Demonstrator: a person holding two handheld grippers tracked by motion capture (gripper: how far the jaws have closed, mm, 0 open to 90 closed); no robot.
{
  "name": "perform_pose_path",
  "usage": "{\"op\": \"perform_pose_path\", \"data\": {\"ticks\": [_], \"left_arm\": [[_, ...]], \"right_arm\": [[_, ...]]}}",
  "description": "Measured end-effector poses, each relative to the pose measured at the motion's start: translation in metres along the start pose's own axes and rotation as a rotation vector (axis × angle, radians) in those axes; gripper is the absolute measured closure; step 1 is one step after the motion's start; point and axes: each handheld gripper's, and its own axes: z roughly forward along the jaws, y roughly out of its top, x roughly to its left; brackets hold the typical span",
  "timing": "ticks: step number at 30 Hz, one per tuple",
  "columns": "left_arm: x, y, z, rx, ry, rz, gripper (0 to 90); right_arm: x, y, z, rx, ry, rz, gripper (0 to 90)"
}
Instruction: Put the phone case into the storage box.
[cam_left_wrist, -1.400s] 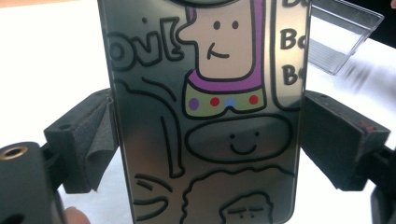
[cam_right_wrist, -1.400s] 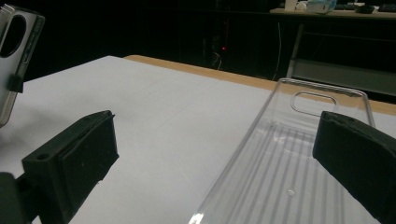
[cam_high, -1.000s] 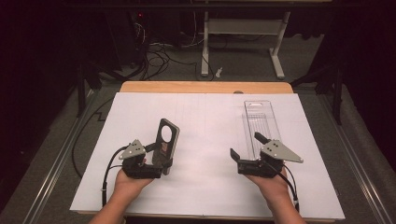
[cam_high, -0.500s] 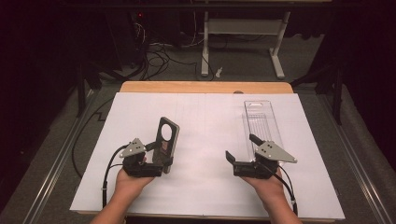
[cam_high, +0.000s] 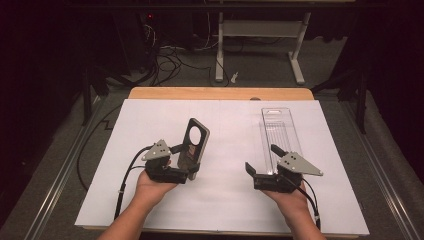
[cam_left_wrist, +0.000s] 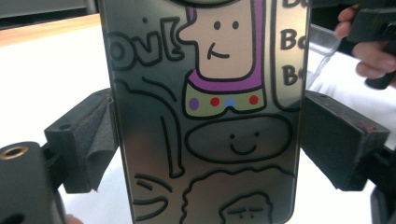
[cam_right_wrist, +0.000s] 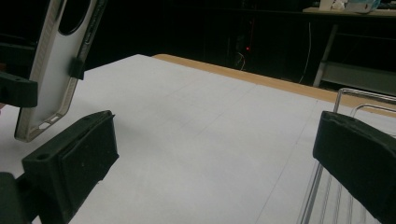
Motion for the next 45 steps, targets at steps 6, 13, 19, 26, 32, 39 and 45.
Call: {"op": "perform_pose_path", "data": {"ticks": [6,13,19,26,32,39,45], "left_arm": [[-0.004,-0.001,0.008,-0.001,-0.038,0.014,12.7],[-0.003,-0.005,0.007,-0.007,-0.046,0.003,12.6],[-0.002,-0.01,0.008,0.011,-0.049,0.011,12.6],[-0.003,-0.011,0.007,0.005,-0.107,0.026,12.6],[-0.005,-0.011,0.007,0.013,-0.138,0.04,12.6],[-0.006,-0.013,0.007,0.019,-0.188,0.063,12.6],[-0.007,-0.014,0.007,0.025,-0.242,0.091,12.6]], "right_arm": [[0.0,0.0,-0.001,-0.003,0.003,0.001,0.3],[0.0,0.0,-0.001,-0.005,0.004,-0.003,0.3],[-0.001,-0.001,0.001,0.003,0.015,0.013,0.3],[-0.002,-0.002,0.002,0.007,0.02,0.016,0.3],[-0.002,-0.003,0.002,0.016,0.021,0.01,0.3],[-0.001,-0.002,0.002,0.013,0.023,0.002,0.3],[0.001,0.0,0.001,0.005,0.04,0.003,0.3]]}}
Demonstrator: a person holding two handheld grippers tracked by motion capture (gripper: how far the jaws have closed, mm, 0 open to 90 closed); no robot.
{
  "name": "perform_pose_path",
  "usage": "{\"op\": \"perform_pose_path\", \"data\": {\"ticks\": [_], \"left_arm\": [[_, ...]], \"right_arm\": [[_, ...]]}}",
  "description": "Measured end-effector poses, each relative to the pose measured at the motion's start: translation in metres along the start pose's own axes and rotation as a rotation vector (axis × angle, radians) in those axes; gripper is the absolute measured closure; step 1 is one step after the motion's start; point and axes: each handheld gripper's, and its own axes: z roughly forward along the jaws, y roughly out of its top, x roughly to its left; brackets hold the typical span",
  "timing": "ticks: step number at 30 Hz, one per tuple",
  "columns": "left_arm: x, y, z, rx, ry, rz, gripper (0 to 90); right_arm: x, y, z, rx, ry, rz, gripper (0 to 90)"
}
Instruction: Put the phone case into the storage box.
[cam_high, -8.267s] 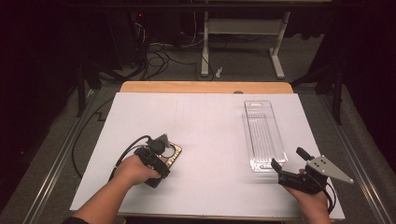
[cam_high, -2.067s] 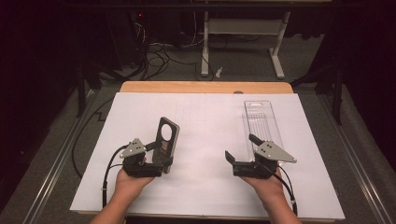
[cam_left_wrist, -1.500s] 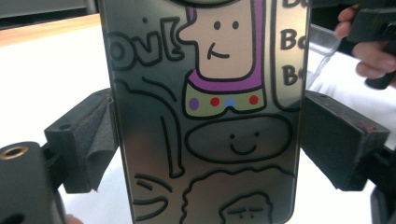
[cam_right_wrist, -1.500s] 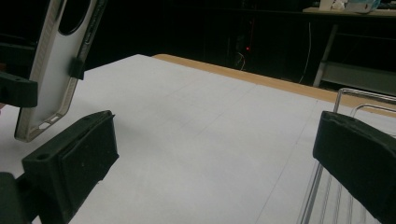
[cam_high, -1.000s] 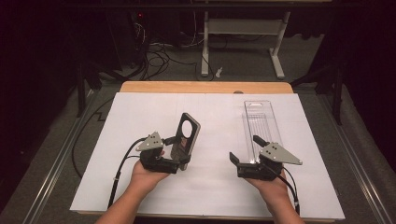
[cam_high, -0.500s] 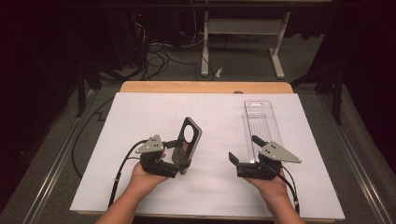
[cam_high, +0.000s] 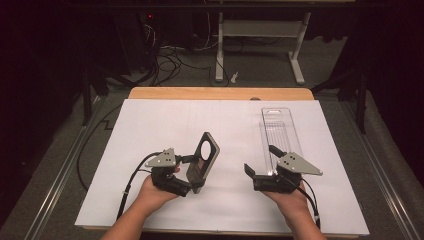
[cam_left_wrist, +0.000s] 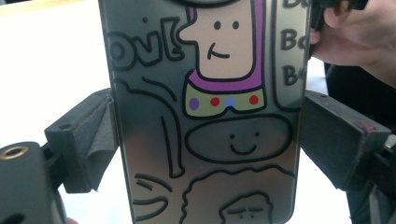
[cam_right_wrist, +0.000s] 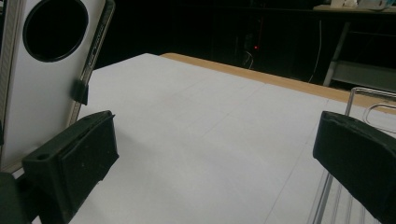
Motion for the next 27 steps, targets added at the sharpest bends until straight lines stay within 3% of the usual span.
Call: {"op": "perform_pose_path", "data": {"ticks": [7,15,21,27], "left_arm": [[0.0,0.0,-0.002,-0.003,-0.01,0.003,12.6],[0.006,-0.003,-0.007,-0.002,-0.002,-0.007,12.6],[0.008,-0.004,-0.012,-0.016,-0.006,-0.015,12.6],[0.007,-0.006,-0.014,-0.008,-0.016,-0.015,12.6]], "right_arm": [[0.005,0.007,0.004,0.0,0.025,-0.03,0.3],[0.019,0.02,0.029,-0.005,0.085,-0.052,0.3],[0.024,0.019,0.043,0.008,0.12,-0.051,0.4],[0.028,0.014,0.045,0.027,0.137,-0.041,0.4]]}}
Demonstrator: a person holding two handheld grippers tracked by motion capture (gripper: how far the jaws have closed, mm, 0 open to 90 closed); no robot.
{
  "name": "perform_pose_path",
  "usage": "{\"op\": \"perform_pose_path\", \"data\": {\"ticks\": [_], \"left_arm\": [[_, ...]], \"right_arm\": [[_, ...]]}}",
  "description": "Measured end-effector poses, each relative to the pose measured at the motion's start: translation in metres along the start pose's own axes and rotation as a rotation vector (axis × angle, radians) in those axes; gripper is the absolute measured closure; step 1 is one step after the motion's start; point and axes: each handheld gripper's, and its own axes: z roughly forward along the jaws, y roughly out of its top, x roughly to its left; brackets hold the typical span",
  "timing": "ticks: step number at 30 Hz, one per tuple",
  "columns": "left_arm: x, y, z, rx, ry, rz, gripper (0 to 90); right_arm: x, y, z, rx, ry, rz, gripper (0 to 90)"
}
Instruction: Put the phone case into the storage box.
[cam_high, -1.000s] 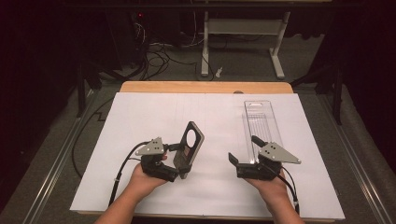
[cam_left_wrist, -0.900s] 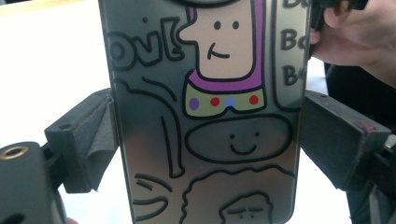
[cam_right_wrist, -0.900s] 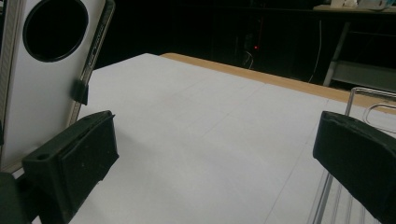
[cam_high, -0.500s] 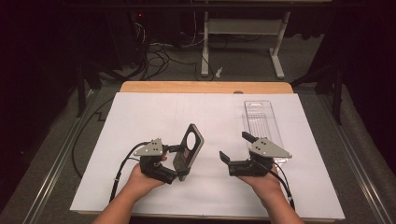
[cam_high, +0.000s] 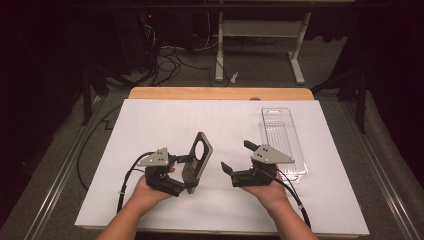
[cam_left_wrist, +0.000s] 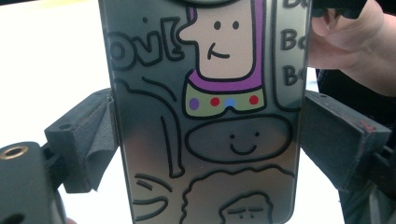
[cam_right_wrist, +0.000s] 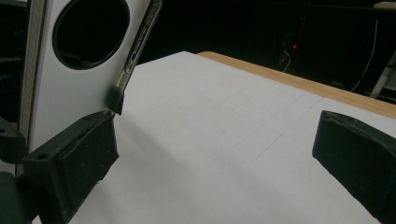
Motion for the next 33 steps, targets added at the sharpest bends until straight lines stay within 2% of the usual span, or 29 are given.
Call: {"op": "perform_pose_path", "data": {"ticks": [8,12,17,25,28,33], "left_arm": [[-0.004,-0.001,0.0,0.005,-0.025,0.01,12.6],[-0.006,-0.001,0.003,0.017,-0.041,0.019,12.6],[-0.006,-0.001,0.003,0.01,-0.058,0.021,12.6],[-0.006,-0.001,0.005,0.006,-0.078,0.027,12.6],[-0.006,-0.002,0.007,0.017,-0.082,0.028,12.6],[-0.006,-0.002,0.008,0.022,-0.096,0.036,12.6]], "right_arm": [[0.002,-0.005,-0.005,0.008,0.035,0.003,0.3],[0.001,-0.005,-0.008,0.016,0.085,0.008,0.3],[0.002,-0.005,-0.008,0.022,0.121,0.002,0.3],[0.003,-0.004,-0.01,0.019,0.15,-0.001,0.3],[0.002,-0.004,-0.011,0.003,0.151,0.012,0.3],[0.003,-0.002,-0.013,-0.016,0.194,0.021,0.3]]}}
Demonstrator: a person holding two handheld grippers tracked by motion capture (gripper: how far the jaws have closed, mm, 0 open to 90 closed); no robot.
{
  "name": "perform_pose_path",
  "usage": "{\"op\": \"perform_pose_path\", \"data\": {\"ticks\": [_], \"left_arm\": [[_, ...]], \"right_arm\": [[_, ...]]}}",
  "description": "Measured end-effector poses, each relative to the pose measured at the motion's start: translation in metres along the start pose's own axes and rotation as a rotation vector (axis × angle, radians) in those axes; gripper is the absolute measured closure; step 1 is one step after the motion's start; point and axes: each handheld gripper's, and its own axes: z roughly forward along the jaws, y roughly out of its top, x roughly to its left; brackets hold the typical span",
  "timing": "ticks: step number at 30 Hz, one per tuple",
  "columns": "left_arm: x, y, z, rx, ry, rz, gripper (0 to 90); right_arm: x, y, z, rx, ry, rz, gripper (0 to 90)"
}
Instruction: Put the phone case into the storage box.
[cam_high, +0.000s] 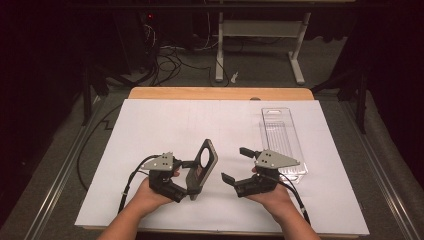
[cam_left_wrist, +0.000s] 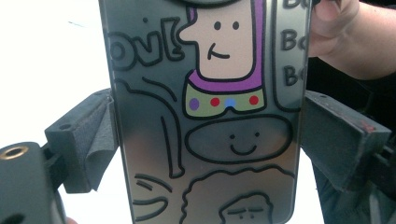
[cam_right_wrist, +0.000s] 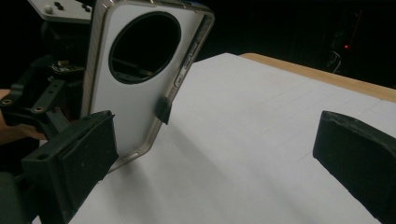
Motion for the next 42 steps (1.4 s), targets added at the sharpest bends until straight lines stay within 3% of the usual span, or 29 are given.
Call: {"op": "perform_pose_path", "data": {"ticks": [18,42], "left_arm": [[-0.004,0.001,0.005,0.033,-0.04,0.02,12.6],[-0.006,0.001,0.007,0.035,-0.064,0.026,12.6]], "right_arm": [[0.01,0.011,-0.002,-0.024,0.094,-0.012,0.1],[0.013,0.015,-0.005,-0.041,0.118,-0.008,0.1]]}}
